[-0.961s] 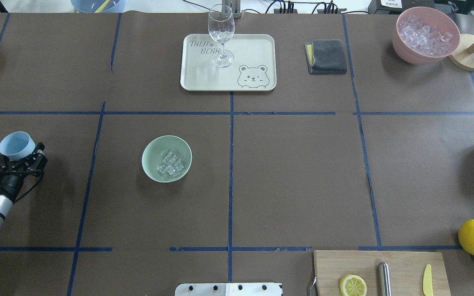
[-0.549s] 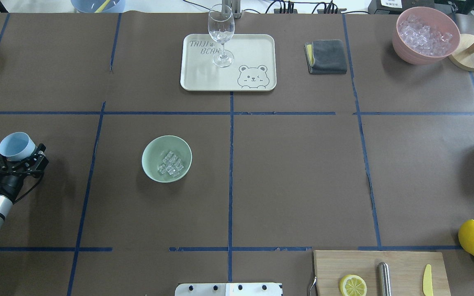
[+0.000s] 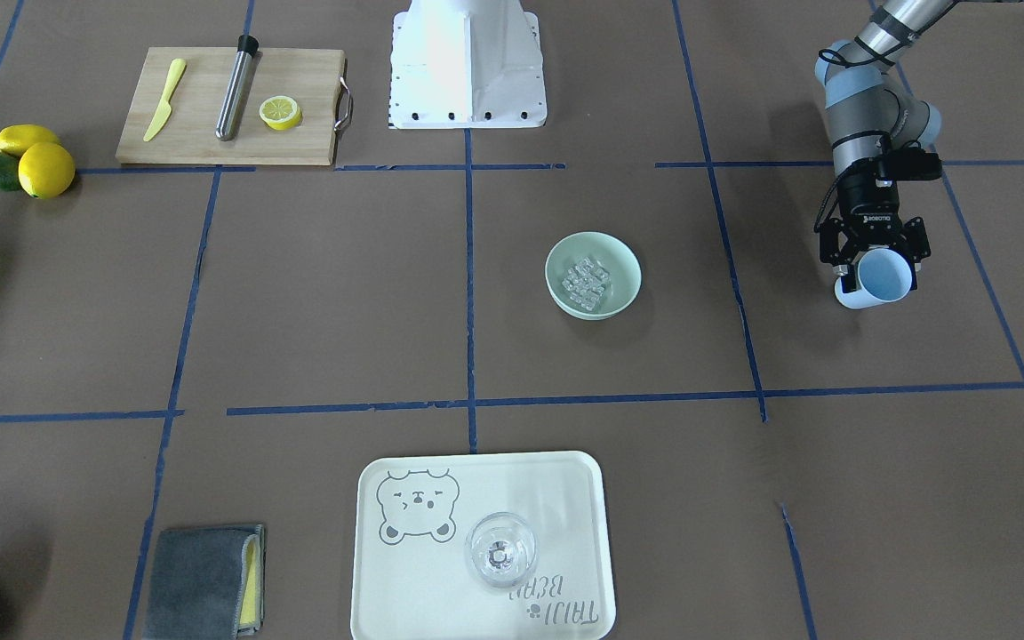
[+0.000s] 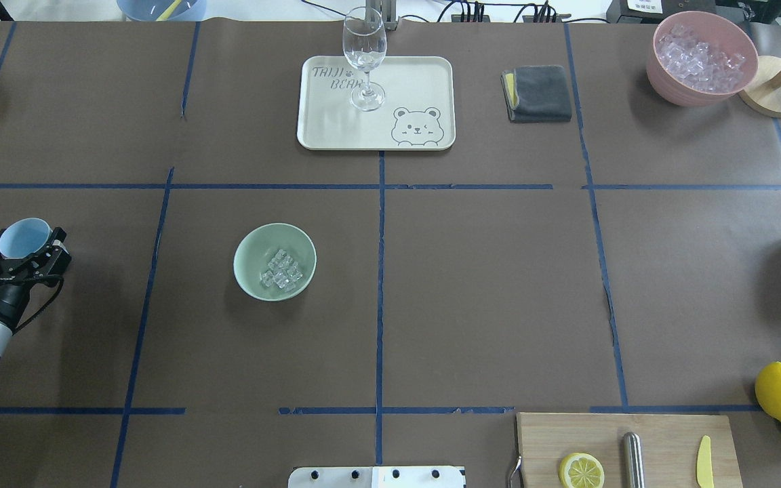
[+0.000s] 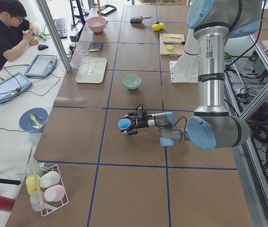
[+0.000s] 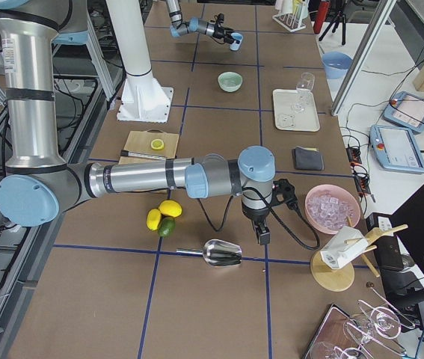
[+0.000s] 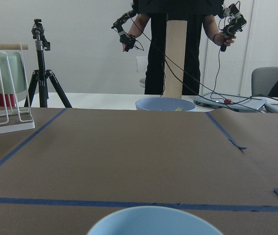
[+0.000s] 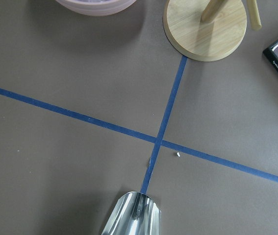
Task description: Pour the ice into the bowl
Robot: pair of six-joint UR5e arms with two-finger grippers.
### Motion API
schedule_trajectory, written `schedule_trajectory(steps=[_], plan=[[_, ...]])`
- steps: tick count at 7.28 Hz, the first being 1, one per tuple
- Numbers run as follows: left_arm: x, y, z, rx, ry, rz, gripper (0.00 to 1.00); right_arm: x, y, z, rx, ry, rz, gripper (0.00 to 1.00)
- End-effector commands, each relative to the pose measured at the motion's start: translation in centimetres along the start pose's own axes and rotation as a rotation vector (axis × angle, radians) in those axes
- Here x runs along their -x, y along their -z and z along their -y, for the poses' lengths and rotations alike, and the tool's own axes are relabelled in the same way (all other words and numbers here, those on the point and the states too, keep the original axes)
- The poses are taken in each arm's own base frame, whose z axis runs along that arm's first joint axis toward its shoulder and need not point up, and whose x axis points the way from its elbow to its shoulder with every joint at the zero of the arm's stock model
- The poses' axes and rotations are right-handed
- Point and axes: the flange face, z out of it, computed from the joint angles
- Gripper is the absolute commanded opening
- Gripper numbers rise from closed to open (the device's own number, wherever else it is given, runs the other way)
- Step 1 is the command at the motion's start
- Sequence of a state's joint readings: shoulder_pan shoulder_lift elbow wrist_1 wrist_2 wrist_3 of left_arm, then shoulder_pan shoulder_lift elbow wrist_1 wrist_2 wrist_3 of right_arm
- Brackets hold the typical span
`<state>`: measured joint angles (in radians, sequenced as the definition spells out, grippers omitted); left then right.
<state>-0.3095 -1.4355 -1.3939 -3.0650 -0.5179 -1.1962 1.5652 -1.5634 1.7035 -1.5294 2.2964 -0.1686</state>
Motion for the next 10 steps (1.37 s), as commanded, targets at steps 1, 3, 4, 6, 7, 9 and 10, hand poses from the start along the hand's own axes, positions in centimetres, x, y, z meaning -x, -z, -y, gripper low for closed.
schedule_trajectory(steps=[1, 3, 4, 6, 7, 9, 10], plan=[[0.0, 0.4, 1.1, -0.011, -0.003, -0.003, 0.99, -0.1, 0.0, -0.2, 0.001, -0.002, 0.0, 1.0], [-0.5, 0.6, 1.9, -0.017, -0.016, -0.01, 0.99, 0.0, -0.1, -0.1, 0.002, -0.002, 0.0, 1.0], [-0.7, 0.6, 2.1, -0.008, -0.024, -0.016, 0.99, 0.0, 0.0, -0.1, 0.001, -0.001, 0.0, 1.0], [-0.7, 0.2, 4.1, 0.037, -0.075, -0.083, 0.99, 0.0, 0.0, 0.1, 0.0, -0.014, 0.0, 1.0], [0.4, -1.0, 5.7, 0.047, -0.117, -0.089, 0.99, 0.0, 0.0, 0.1, 0.0, -0.014, 0.0, 1.0], [1.6, -3.2, 10.4, 0.088, -0.202, -0.134, 0.99, 0.1, 0.1, 0.1, -0.002, -0.015, 0.001, 1.0], [2.6, -4.2, 12.9, 0.129, -0.268, -0.174, 0.99, 0.1, 0.1, 0.2, -0.004, -0.017, 0.001, 1.0]])
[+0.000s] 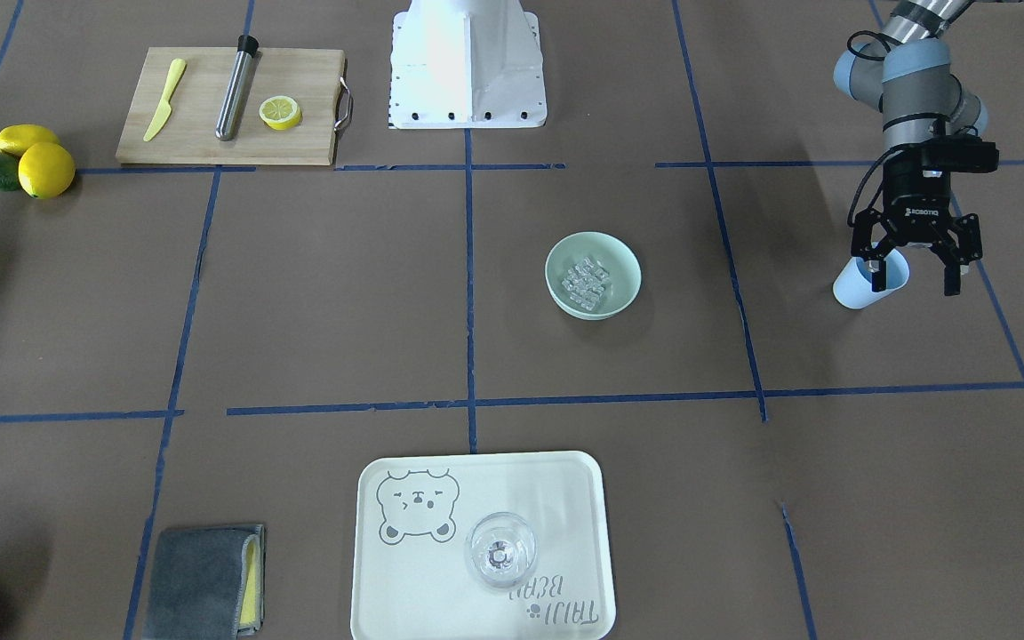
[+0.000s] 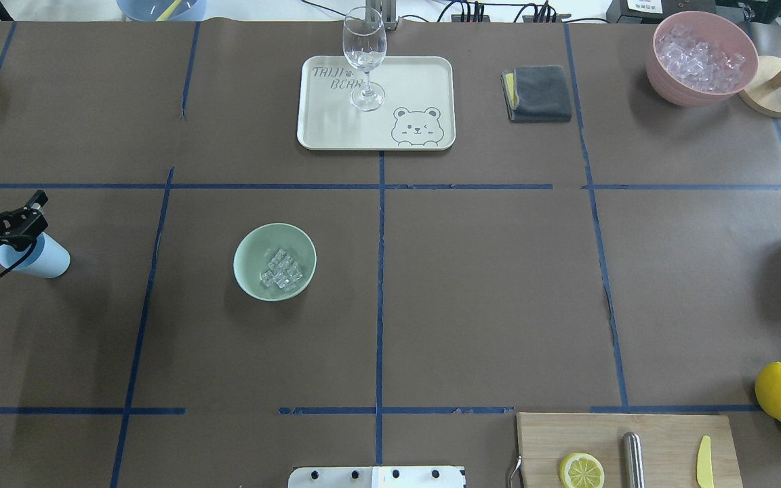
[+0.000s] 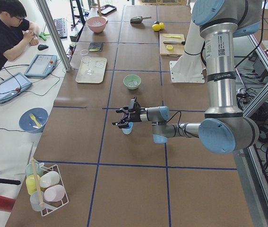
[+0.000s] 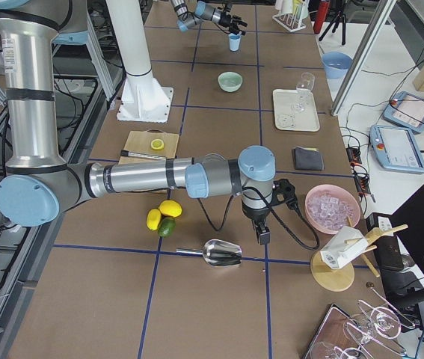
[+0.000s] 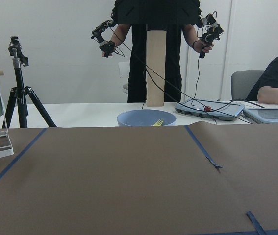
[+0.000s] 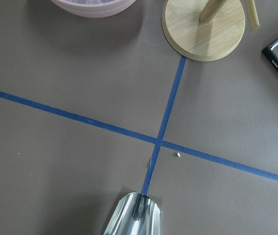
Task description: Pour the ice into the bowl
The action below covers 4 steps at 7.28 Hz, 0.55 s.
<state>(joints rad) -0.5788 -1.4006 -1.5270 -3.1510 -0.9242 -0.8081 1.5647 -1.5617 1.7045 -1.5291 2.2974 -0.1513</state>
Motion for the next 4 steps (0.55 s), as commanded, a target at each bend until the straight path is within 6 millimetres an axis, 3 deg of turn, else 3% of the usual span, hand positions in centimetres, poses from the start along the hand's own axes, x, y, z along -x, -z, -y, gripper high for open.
schedule_trajectory(steps=[1, 2, 3, 4], plan=[[4.3, -1.1, 4.5, 0.11, -0.144, -0.092, 0.99, 0.2, 0.2, 0.1, -0.005, 0.0, 0.003, 1.0], [8.1, -1.6, 7.2, 0.203, -0.249, -0.113, 1.0, 0.9, 1.0, 0.3, -0.022, -0.017, 0.004, 1.0], [10.8, -1.5, 11.5, 0.286, -0.313, -0.102, 1.0, 2.3, 2.6, 0.7, -0.054, -0.08, 0.004, 1.0], [12.5, -1.3, 14.9, 0.396, -0.309, -0.071, 1.0, 3.6, 4.0, 1.1, -0.088, -0.115, 0.007, 1.0]])
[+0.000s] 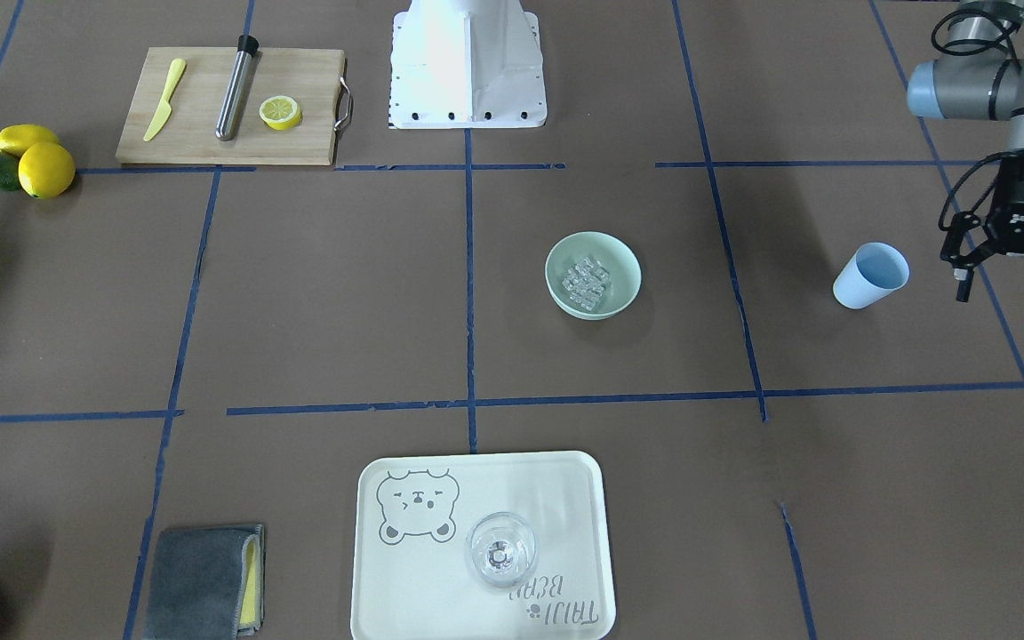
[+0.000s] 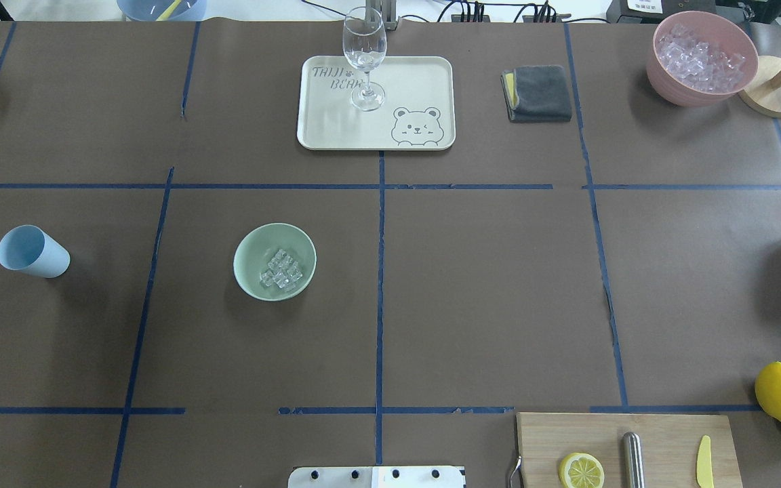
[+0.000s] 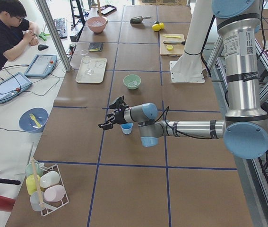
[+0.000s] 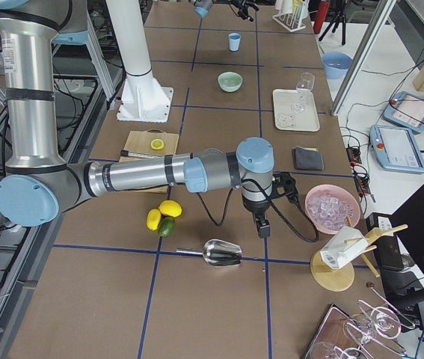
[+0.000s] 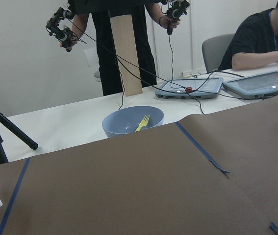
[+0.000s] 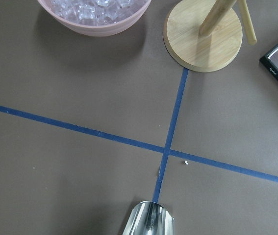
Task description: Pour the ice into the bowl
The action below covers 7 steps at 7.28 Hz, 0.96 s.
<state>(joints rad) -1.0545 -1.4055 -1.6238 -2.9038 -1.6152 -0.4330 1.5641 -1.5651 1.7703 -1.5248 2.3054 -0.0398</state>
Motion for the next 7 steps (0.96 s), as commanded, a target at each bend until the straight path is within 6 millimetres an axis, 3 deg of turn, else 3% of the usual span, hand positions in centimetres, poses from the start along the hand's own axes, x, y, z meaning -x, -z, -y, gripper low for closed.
schedule_trajectory(steps=[1, 2, 4, 5, 7], plan=[[6.9, 2.7, 4.1, 0.248, 0.075, -0.003, 1.0, 3.0, 2.9, 0.9, -0.096, -0.032, 0.044, 1.0], [10.6, 3.1, 4.4, 0.37, 0.179, 0.043, 1.0, 4.8, 3.0, 1.4, -0.128, 0.023, 0.114, 1.0], [15.2, 2.9, 4.1, 0.585, 0.225, 0.138, 1.0, 8.9, 3.0, 2.1, -0.131, 0.046, 0.173, 1.0], [20.2, 6.0, 5.4, 0.627, 0.176, 0.141, 1.0, 14.0, 2.7, 2.5, -0.136, 0.045, 0.217, 1.0], [20.6, 7.9, 2.8, 0.772, 0.395, -0.043, 1.0, 21.9, 0.1, 3.2, -0.106, 0.04, 0.305, 1.0]])
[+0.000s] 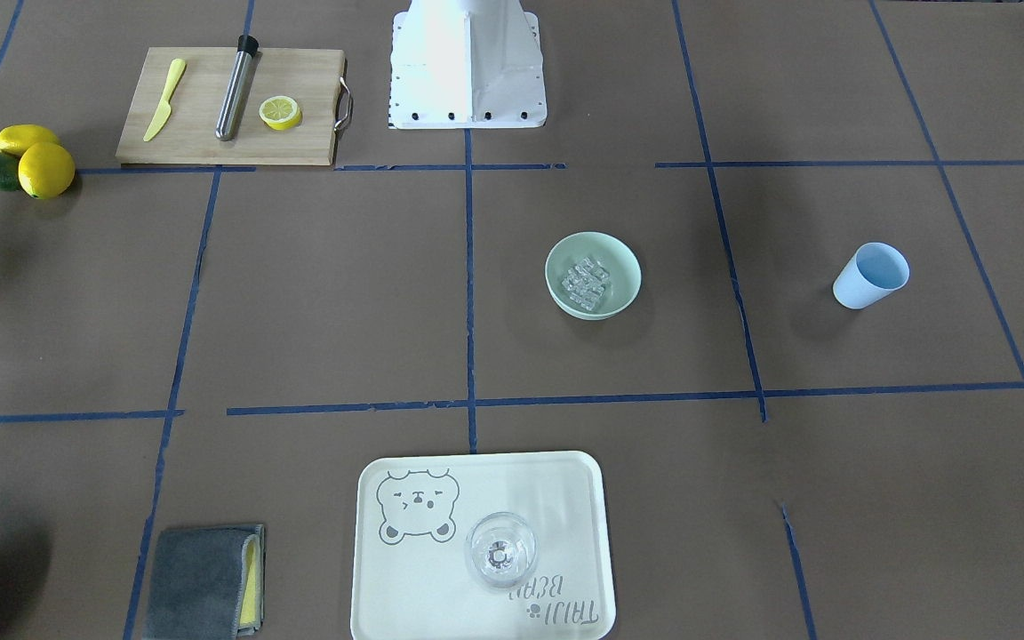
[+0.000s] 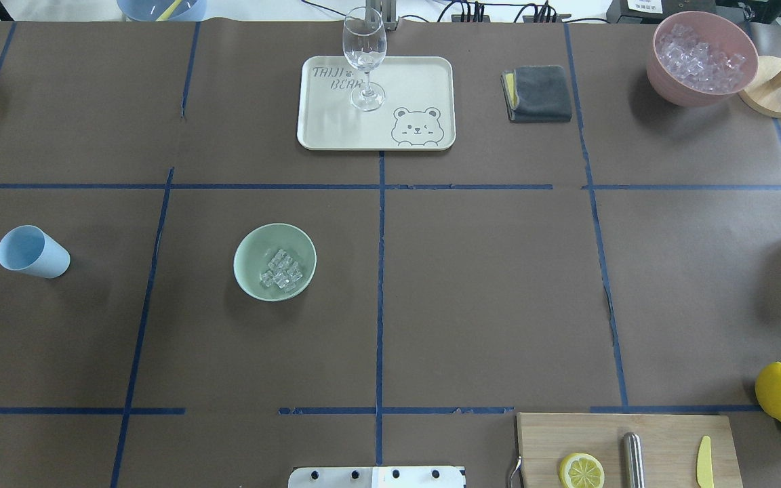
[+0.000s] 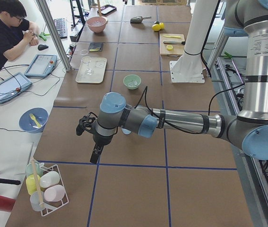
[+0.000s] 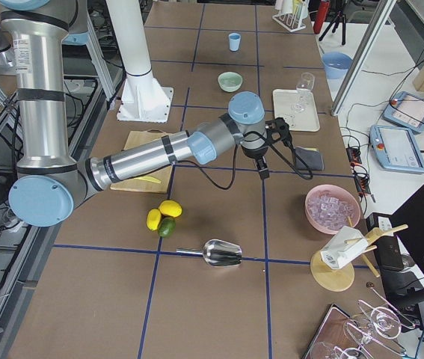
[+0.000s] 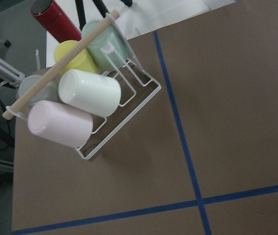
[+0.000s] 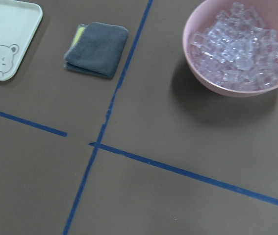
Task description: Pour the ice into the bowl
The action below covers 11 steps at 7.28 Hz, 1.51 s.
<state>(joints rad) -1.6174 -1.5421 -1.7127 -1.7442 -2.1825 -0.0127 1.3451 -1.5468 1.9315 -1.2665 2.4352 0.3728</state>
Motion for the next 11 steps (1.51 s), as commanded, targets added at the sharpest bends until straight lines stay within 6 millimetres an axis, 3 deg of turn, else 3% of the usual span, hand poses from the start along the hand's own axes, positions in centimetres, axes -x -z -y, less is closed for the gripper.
schedule_trajectory(steps=[1, 2, 3, 5, 6, 7, 8, 9, 11], plan=[[1.7, 0.6, -3.0, 0.074, 0.084, -0.098, 1.0, 9.2, -4.0, 0.2, -0.002, 0.016, 0.077, 1.0], [1.2, 1.2, -2.7, 0.064, 0.07, -0.098, 1.0, 14.8, -5.7, 0.1, -0.01, 0.018, 0.083, 0.99], [1.4, 0.5, -3.1, 0.082, 0.069, -0.105, 1.0, 21.1, -7.6, 1.5, -0.005, -0.045, 0.135, 0.99], [1.3, 0.2, -3.5, 0.09, 0.075, -0.119, 1.0, 33.1, -11.9, 1.0, 0.03, -0.11, 0.163, 0.99], [1.7, -0.6, -5.2, 0.108, 0.087, -0.12, 1.0, 39.6, -13.7, 1.4, 0.056, -0.118, 0.081, 0.99], [0.6, -1.7, -5.0, 0.131, 0.062, -0.126, 1.0, 44.4, -15.6, 0.6, 0.044, -0.101, -0.015, 0.99], [-2.2, -3.1, -4.4, 0.162, -0.003, -0.133, 1.0, 46.8, -17.9, 0.7, 0.056, -0.145, -0.036, 0.99], [-3.1, -3.6, -4.2, 0.171, -0.025, -0.138, 1.0, 49.7, -19.4, 1.8, 0.068, -0.175, -0.034, 0.99], [-3.3, -3.6, -4.3, 0.171, -0.044, -0.145, 1.0, 56.4, -23.9, 3.9, 0.078, -0.234, -0.075, 0.98]])
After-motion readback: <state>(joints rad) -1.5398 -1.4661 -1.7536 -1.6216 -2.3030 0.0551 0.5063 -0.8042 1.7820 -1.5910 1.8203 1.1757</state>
